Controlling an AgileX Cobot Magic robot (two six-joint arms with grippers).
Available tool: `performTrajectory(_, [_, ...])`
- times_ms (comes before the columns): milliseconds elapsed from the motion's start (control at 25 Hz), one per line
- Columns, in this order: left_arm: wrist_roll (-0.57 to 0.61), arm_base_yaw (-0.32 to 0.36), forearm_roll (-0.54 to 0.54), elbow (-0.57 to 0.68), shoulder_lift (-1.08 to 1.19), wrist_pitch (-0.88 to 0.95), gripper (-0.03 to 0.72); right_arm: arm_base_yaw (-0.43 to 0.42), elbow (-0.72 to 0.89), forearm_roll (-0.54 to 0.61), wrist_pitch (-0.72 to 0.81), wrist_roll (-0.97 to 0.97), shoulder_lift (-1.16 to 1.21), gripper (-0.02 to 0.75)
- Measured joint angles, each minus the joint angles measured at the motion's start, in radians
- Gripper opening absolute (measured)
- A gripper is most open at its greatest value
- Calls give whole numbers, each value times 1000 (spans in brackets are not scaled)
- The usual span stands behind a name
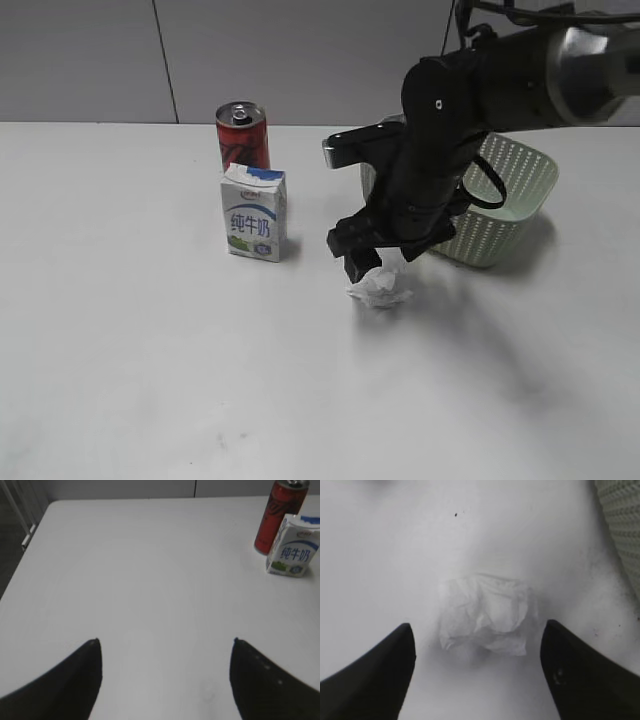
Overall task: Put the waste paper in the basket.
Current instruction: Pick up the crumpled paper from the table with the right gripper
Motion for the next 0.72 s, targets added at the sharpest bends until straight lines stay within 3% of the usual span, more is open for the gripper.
performTrajectory(720, [0, 1, 1, 5, -83, 5, 589, 1, -2, -29, -59, 2, 116, 589])
